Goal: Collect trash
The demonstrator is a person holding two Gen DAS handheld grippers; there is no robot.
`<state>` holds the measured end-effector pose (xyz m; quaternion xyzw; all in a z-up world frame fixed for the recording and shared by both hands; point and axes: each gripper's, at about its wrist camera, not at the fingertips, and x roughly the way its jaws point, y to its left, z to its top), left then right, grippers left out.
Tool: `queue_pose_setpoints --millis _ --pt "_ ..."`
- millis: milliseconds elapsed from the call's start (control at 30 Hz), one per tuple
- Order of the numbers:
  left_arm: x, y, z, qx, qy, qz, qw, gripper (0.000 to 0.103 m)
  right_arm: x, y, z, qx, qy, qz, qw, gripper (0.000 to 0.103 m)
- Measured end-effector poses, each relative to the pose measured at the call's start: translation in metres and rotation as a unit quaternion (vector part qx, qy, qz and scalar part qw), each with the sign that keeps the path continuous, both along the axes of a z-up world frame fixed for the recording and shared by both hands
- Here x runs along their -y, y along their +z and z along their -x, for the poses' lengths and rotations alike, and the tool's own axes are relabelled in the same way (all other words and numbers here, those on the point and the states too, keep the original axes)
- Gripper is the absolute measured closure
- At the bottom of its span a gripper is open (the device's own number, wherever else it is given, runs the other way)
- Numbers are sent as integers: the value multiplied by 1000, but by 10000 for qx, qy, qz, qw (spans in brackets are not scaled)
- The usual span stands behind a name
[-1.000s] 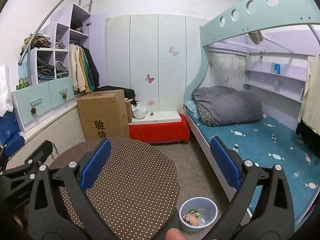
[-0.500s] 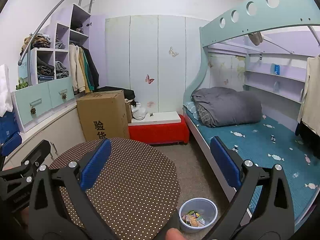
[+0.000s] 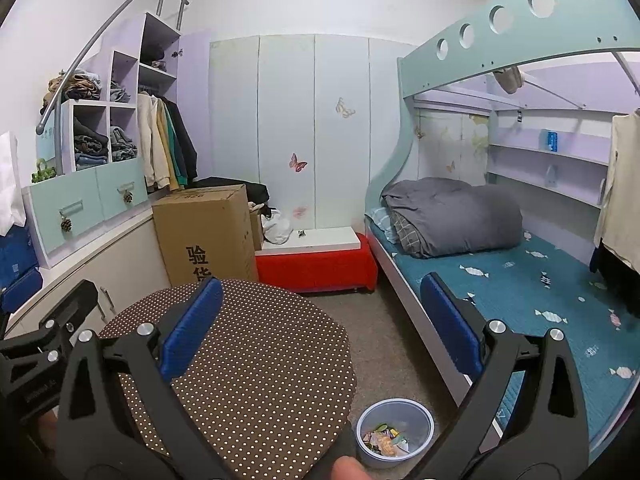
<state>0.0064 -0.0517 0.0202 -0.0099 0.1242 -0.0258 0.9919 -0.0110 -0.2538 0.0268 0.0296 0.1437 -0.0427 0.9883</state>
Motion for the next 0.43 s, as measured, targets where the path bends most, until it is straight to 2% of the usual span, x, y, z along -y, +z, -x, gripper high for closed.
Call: queue_pose_setpoints --millis 433 --pt "0 -5 -5 -95 108 -54 9999 5 -11 -6 -7 -64 126 -3 9999 6"
